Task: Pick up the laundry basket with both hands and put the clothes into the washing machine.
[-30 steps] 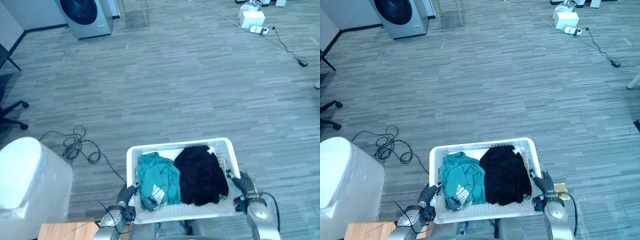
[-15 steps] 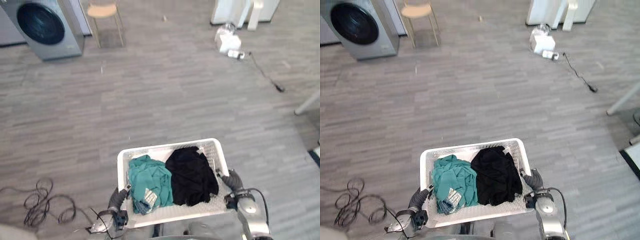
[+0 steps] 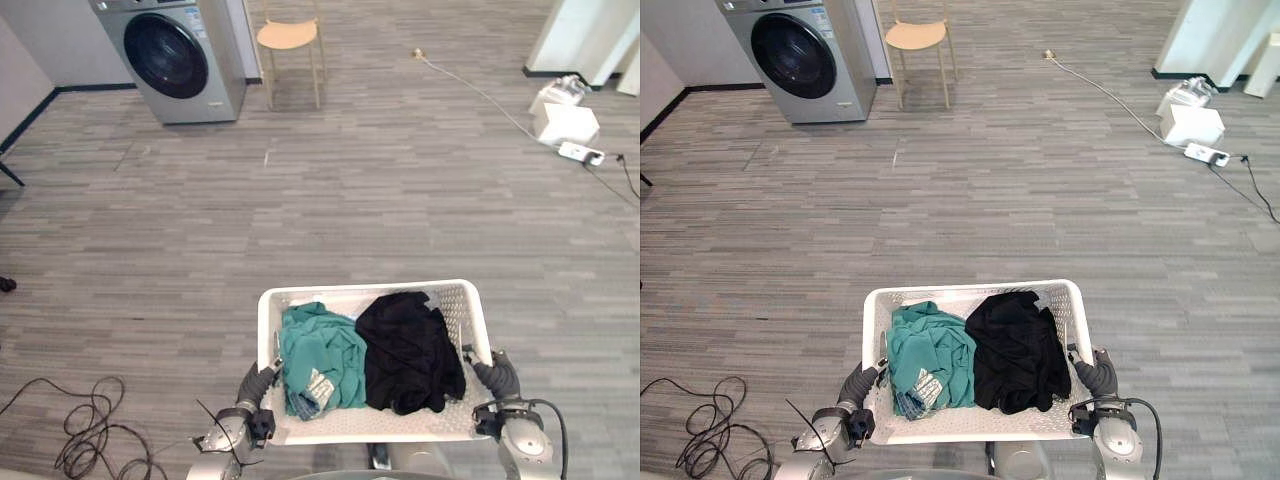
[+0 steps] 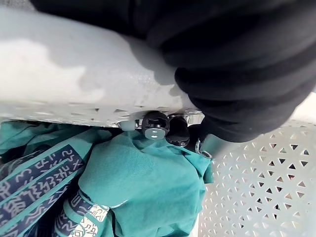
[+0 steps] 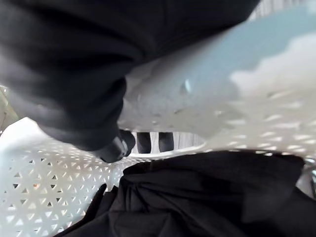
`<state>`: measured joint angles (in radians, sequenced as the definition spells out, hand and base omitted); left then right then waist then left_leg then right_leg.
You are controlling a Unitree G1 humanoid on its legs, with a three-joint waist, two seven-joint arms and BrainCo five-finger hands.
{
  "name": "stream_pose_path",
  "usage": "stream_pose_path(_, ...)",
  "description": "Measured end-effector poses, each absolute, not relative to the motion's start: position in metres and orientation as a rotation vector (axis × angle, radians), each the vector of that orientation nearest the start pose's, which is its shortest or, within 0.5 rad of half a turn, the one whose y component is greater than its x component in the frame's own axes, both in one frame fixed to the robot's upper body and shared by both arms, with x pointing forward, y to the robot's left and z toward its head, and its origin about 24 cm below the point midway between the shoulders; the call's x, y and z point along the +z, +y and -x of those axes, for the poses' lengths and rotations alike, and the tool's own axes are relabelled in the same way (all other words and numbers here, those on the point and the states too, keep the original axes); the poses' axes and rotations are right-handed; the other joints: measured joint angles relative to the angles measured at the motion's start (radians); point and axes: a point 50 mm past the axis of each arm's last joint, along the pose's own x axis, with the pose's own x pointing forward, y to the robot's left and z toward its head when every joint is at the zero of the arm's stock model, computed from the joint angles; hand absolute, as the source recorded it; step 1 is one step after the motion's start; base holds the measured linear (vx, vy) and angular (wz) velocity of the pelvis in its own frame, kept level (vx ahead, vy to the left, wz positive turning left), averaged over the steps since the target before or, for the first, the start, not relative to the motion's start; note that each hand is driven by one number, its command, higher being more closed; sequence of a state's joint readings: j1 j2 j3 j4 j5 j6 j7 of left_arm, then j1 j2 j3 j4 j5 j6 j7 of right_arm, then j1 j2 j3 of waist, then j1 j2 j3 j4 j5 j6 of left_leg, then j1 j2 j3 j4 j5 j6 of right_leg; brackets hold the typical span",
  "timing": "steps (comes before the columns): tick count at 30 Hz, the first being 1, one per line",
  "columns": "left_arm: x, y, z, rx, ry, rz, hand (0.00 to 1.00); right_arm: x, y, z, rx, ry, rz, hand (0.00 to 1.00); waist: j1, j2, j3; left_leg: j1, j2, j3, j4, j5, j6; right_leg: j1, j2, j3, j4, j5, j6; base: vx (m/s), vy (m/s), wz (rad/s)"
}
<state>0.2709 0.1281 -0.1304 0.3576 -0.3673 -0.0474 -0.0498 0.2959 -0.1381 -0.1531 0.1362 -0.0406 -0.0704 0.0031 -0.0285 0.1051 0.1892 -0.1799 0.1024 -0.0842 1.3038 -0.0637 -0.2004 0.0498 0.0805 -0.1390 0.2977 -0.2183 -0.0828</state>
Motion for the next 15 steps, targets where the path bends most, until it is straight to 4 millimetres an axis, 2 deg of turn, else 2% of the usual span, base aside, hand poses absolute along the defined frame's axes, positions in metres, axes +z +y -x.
stream_pose_path(1, -0.087, 0.173, -0.147, 0.054, 0.583, 0.257, 1.00, -0.033, -0.229, -0.175, -0.182, 0.342, 0.196, 1.00, 0.035, -0.025, 0.001, -0.098, 0.036, 0.086, -0.033, -0.073, 0.109, 0.081, -0.006, 0.049, -0.075, -0.006, -0.010, 0.49, -0.001, -0.76)
stream_pose_path(2, -0.086, 0.177, -0.147, 0.070, 0.565, 0.261, 1.00, -0.034, -0.227, -0.180, -0.170, 0.340, 0.198, 1.00, 0.050, -0.028, 0.000, -0.146, 0.058, 0.130, -0.118, -0.102, 0.154, 0.115, -0.017, 0.078, -0.104, -0.006, -0.010, 0.50, 0.020, -0.81)
stream_pose_path(3, -0.083, 0.179, -0.149, 0.075, 0.551, 0.256, 1.00, -0.034, -0.225, -0.186, -0.160, 0.333, 0.197, 1.00, 0.057, -0.041, 0.002, -0.176, 0.066, 0.154, -0.209, -0.113, 0.172, 0.125, -0.032, 0.091, -0.124, -0.006, -0.001, 0.39, 0.080, -0.79)
stream_pose_path(4, -0.082, 0.183, -0.151, 0.090, 0.539, 0.248, 1.00, -0.031, -0.222, -0.199, -0.142, 0.312, 0.196, 1.00, 0.069, -0.054, 0.001, -0.205, 0.061, 0.179, -0.459, -0.115, 0.177, 0.155, -0.068, 0.130, -0.145, -0.020, 0.022, 0.63, 0.195, -0.81)
stream_pose_path(5, -0.081, 0.184, -0.152, 0.101, 0.535, 0.256, 1.00, -0.029, -0.220, -0.209, -0.120, 0.303, 0.208, 1.00, 0.070, -0.053, -0.002, -0.205, 0.040, 0.168, -0.757, -0.085, 0.145, 0.186, -0.099, 0.153, -0.171, -0.035, 0.048, 0.53, 0.181, -0.72)
stream_pose_path(6, -0.081, 0.184, -0.152, 0.102, 0.534, 0.258, 1.00, -0.029, -0.220, -0.211, -0.114, 0.304, 0.214, 1.00, 0.069, -0.050, -0.005, -0.198, 0.038, 0.159, -0.903, -0.061, 0.114, 0.208, -0.109, 0.161, -0.189, -0.043, 0.061, 0.58, 0.250, -0.45)
stream_pose_path(7, -0.082, 0.182, -0.151, 0.104, 0.538, 0.263, 1.00, -0.030, -0.222, -0.212, -0.108, 0.306, 0.226, 1.00, 0.070, -0.035, -0.014, -0.191, 0.043, 0.145, -1.053, -0.030, 0.081, 0.232, -0.113, 0.170, -0.207, -0.056, 0.084, 0.47, 0.269, -0.33)
stream_pose_path(8, -0.087, 0.183, -0.149, 0.117, 0.562, 0.262, 1.00, -0.035, -0.221, -0.211, -0.105, 0.326, 0.221, 1.00, 0.072, -0.040, -0.024, -0.185, 0.023, 0.159, -1.036, 0.113, 0.141, 0.268, -0.138, 0.182, -0.203, -0.073, 0.111, 0.61, 0.345, -0.29)
stream_pose_path(9, -0.088, 0.183, -0.149, 0.130, 0.566, 0.261, 1.00, -0.038, -0.219, -0.210, -0.108, 0.338, 0.212, 1.00, 0.074, -0.051, -0.034, -0.177, 0.000, 0.160, -1.033, 0.165, 0.194, 0.267, -0.161, 0.187, -0.176, -0.075, 0.116, 0.79, 0.445, -0.08)
stream_pose_path(10, -0.090, 0.186, -0.150, 0.135, 0.582, 0.249, 1.00, -0.041, -0.218, -0.210, -0.115, 0.349, 0.201, 1.00, 0.066, -0.097, -0.045, -0.172, -0.053, 0.167, -0.994, 0.129, 0.232, 0.201, -0.222, 0.203, -0.004, -0.062, 0.150, 0.69, 0.364, 0.14)
stream_pose_path(11, -0.090, 0.185, -0.150, 0.131, 0.583, 0.251, 1.00, -0.040, -0.219, -0.209, -0.118, 0.350, 0.204, 1.00, 0.062, -0.103, -0.041, -0.169, -0.064, 0.174, -0.968, 0.098, 0.240, 0.164, -0.225, 0.208, 0.094, -0.037, 0.183, 0.82, 0.432, 0.27)
stream_pose_path(12, -0.090, 0.185, -0.151, 0.130, 0.584, 0.252, 1.00, -0.042, -0.219, -0.208, -0.120, 0.357, 0.199, 1.00, 0.057, -0.121, -0.032, -0.132, -0.092, 0.182, -0.928, 0.031, 0.261, 0.082, -0.233, 0.226, 0.316, 0.075, 0.221, 0.53, 0.275, 0.22)
stream_pose_path(13, -0.091, 0.186, -0.149, 0.133, 0.590, 0.251, 1.00, -0.043, -0.218, -0.207, -0.118, 0.362, 0.197, 1.00, 0.052, -0.130, -0.025, -0.092, -0.107, 0.178, -0.934, 0.000, 0.271, 0.041, -0.240, 0.224, 0.431, 0.178, 0.243, 0.64, 0.310, 0.44)
stream_pose_path(14, -0.092, 0.186, -0.148, 0.132, 0.601, 0.246, 1.00, -0.048, -0.216, -0.202, -0.117, 0.384, 0.189, 1.00, 0.034, -0.147, -0.016, -0.012, -0.137, 0.165, -0.962, -0.031, 0.292, -0.037, -0.246, 0.231, 0.633, 0.347, 0.244, 0.60, 0.230, 0.55)
stream_pose_path(15, -0.092, 0.187, -0.149, 0.130, 0.603, 0.240, 1.00, -0.050, -0.214, -0.200, -0.117, 0.391, 0.181, 1.00, 0.032, -0.143, -0.004, 0.067, -0.148, 0.149, -0.986, -0.053, 0.311, -0.129, -0.216, 0.230, 0.815, 0.295, 0.218, 0.69, 0.226, 0.61)
